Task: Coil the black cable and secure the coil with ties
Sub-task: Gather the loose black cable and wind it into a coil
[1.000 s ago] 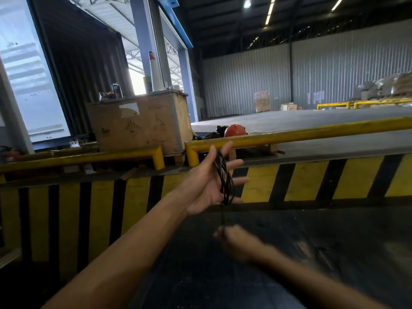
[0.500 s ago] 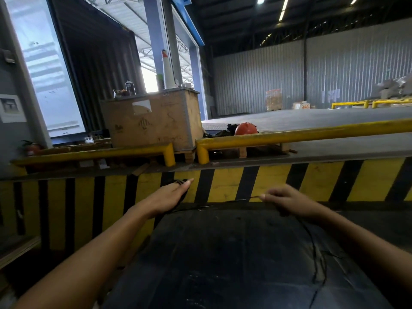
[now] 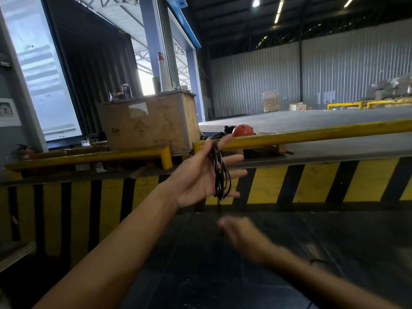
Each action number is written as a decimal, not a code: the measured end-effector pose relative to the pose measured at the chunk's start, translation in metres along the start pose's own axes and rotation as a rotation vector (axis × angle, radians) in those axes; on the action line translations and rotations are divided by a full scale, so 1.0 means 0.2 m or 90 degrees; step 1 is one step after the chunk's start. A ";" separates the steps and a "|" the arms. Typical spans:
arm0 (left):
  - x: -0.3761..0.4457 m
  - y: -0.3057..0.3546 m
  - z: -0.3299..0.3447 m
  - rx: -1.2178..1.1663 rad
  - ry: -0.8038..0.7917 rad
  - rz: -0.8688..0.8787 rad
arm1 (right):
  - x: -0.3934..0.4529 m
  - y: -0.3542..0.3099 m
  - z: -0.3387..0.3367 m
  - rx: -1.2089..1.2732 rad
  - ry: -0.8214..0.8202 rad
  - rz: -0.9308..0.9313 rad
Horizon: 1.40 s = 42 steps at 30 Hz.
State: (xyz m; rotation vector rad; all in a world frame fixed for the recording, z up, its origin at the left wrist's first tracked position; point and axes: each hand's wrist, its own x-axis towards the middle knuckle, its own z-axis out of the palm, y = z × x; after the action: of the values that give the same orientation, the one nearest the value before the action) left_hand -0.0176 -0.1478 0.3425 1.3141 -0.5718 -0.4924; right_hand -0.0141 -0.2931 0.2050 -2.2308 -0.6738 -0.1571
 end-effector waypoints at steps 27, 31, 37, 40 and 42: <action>-0.01 -0.07 -0.04 -0.089 -0.020 0.012 | 0.10 -0.10 -0.08 -0.097 0.056 -0.111; 0.02 -0.03 -0.07 -0.012 0.147 0.134 | 0.07 -0.18 -0.02 -0.150 -0.033 -0.078; -0.05 -0.10 -0.23 0.632 0.233 0.010 | 0.11 -0.22 -0.41 -0.297 -0.006 -0.120; -0.07 -0.12 -0.20 0.770 0.206 -0.092 | 0.14 -0.23 -0.57 -0.307 0.079 -0.123; -0.07 -0.10 -0.18 0.775 0.169 -0.171 | 0.15 -0.23 -0.62 -0.299 0.125 -0.138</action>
State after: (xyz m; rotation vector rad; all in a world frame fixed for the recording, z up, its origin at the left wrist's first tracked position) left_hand -0.0049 -0.1152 0.3163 2.5938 -0.4638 -0.1343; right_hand 0.0003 -0.3455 0.3296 -2.5305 -0.8330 -0.6960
